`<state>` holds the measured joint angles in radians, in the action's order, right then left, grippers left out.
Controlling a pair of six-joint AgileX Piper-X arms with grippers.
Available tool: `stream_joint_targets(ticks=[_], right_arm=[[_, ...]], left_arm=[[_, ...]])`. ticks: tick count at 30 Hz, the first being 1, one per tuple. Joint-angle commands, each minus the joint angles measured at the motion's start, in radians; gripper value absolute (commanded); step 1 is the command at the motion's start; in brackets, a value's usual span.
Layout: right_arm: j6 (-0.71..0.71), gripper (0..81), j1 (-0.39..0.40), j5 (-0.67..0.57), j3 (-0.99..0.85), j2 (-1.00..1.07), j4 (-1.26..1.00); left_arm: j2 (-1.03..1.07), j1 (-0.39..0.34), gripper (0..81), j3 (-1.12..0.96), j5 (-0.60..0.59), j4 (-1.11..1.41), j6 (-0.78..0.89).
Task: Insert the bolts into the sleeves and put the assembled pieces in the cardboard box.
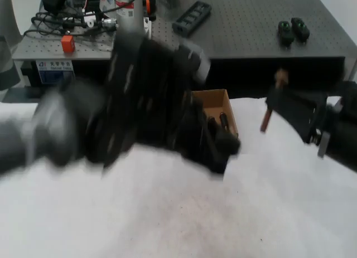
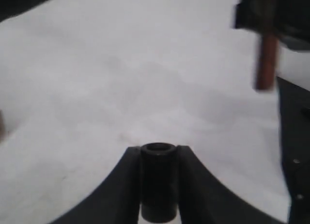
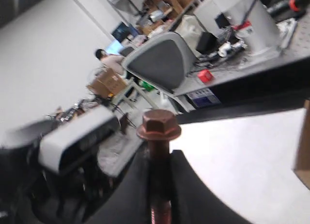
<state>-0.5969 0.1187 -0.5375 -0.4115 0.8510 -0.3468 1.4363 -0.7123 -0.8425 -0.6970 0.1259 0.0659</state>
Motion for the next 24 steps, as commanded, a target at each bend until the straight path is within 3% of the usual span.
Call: stream_joint_targets(ticks=[1, 5, 24], right_arm=[[-0.065, 1.3, 0.030, -0.044, 0.000, 0.035, -0.139], [-0.045, 1.3, 0.047, -0.056, 0.000, 0.042, -0.088], [0.038, 1.3, 0.047, -0.135, 0.000, 0.042, 0.078]], left_arm=[[-0.039, -0.011, 0.6, 0.062, -0.039, 0.175, 0.058], [-0.061, -0.011, 0.6, 0.114, -0.039, 0.250, 0.136], [-0.061, -0.011, 0.6, 0.114, -0.052, 0.250, 0.132]])
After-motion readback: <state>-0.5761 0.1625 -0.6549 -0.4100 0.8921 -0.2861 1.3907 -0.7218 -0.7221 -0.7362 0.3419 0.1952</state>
